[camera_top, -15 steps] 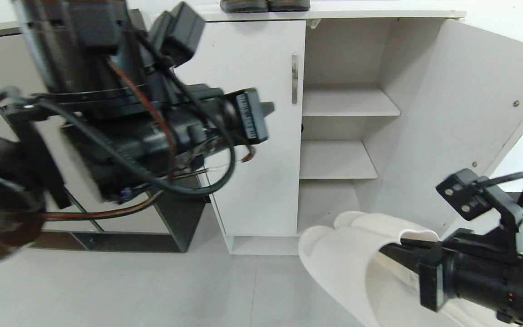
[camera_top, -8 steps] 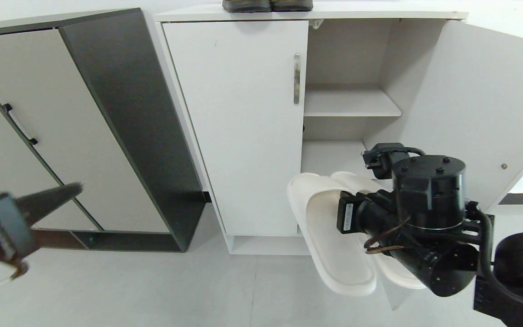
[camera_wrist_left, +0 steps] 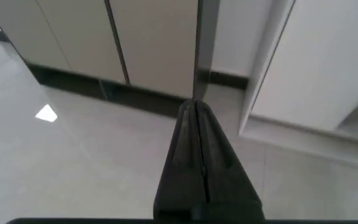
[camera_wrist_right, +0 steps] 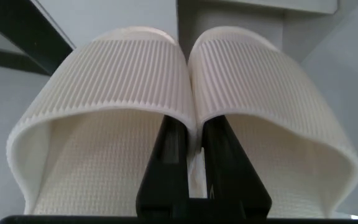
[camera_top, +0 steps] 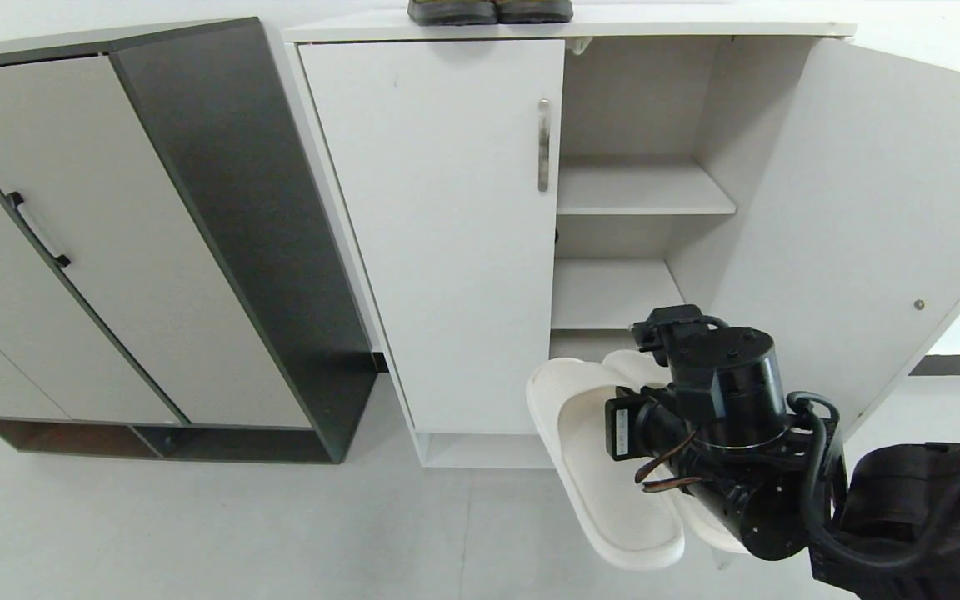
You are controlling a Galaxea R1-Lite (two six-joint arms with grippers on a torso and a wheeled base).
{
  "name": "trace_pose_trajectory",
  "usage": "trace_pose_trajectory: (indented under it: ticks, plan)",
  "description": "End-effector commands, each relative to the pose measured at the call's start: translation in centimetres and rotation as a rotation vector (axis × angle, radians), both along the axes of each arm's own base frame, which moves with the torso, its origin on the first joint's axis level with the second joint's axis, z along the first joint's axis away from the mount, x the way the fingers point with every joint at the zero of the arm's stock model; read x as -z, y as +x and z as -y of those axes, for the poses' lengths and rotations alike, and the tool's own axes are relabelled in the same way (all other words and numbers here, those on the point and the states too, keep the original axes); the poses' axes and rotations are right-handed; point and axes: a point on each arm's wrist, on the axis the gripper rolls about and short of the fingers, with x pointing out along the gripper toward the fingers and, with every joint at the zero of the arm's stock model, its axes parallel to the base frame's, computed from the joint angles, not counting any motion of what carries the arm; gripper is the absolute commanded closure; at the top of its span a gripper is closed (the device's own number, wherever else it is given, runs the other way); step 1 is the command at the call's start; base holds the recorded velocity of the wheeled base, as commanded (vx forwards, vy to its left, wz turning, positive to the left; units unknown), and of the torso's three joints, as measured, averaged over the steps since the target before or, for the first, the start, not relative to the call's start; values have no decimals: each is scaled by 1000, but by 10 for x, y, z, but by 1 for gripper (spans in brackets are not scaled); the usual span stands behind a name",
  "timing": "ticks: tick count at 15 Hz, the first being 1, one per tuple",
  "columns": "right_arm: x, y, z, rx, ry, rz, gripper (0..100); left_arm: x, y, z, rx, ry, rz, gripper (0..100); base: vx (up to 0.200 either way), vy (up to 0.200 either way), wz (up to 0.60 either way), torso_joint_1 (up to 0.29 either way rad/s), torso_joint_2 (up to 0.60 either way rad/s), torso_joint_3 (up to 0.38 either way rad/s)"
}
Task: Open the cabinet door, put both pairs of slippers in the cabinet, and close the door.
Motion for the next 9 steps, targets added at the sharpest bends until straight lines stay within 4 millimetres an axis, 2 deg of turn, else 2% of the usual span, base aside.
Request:
trace_pose_trajectory:
  ticks: [1,2,6,9]
  plan:
    - [1,0,0,1,-4,-3,100,18,-10,7,215,-10,57,100,0,0,0,0,0,0]
    - [3,1,0,1,-6,-7,100,21,-12,10,314,7,60,100,0,0,0,0,0,0]
    - [6,3,-2,5,-12,-12,100,20,-12,8,232,32,69,100,0,0,0,0,0,0]
    - [6,6,-5,7,8,9,100,20,-12,8,247,-9,74,100,0,0,0,0,0,0]
